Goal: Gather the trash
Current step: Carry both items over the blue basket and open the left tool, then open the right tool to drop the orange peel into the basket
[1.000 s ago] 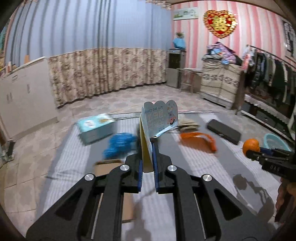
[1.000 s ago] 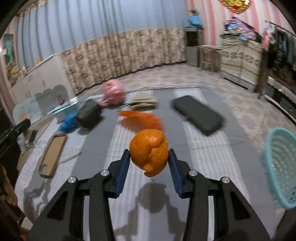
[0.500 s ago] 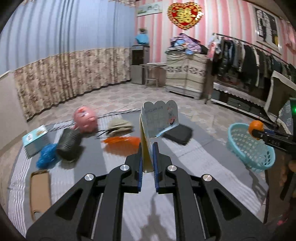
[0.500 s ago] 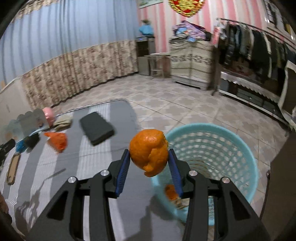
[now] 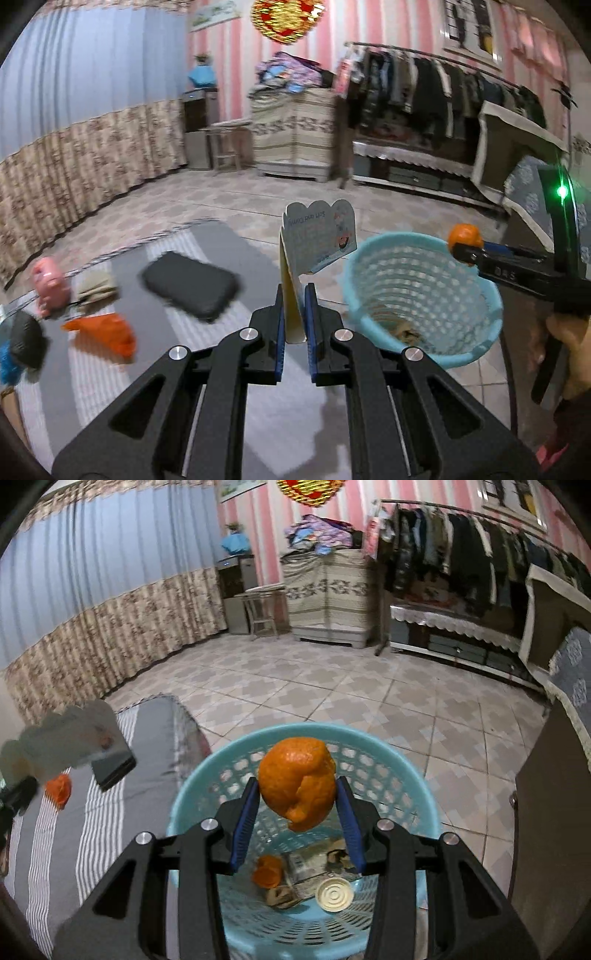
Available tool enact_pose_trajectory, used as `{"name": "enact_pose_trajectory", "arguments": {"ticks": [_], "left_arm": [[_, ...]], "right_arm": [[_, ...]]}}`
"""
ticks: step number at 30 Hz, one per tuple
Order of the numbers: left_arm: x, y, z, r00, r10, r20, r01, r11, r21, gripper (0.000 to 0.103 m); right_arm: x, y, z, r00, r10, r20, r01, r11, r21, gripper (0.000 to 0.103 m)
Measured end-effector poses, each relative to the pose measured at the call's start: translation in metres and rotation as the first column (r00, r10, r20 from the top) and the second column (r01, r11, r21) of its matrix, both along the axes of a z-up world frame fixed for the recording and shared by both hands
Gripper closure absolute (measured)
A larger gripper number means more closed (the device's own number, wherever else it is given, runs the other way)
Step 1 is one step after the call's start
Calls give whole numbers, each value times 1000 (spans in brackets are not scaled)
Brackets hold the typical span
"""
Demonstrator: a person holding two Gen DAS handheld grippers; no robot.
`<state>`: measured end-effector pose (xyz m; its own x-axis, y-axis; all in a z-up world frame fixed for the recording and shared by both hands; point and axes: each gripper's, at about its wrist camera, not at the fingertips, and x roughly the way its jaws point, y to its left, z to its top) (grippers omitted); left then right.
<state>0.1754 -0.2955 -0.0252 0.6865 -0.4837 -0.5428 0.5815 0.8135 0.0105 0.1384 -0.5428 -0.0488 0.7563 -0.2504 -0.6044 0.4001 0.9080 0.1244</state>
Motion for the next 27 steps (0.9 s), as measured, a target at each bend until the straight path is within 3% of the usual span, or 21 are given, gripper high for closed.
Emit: {"name": "enact_pose_trajectory", "arguments": {"ticks": [5,13,14,17,18,27], "left_arm": [[0,-49,-17,997,-72,-28,73,997,19,95],[5,-98,-37,992,-112,-62,113,993,23,95],[6,-100,-38,992,-112,-61,114,993,21,89],[13,-100,-36,995,-82,-61,83,997,4,44],[14,-97,-35,996,-67,-58,66,998,-10,34],[21,-61,-19,998,67,-16,-68,997,-40,11]], "right_arm": [[-4,-18,-3,999,-44,11,43,999,22,61],[-4,-43,-18,995,-96,-5,96,992,82,61],[-5,-45,-19,995,-102,-6,102,991,90,61],[-8,-46,-19,994,-109,1,109,990,91,61],[-7,-46,-19,994,-110,-1,109,990,89,61],[7,-29,-23,996,-68,-53,70,997,43,60]]}}
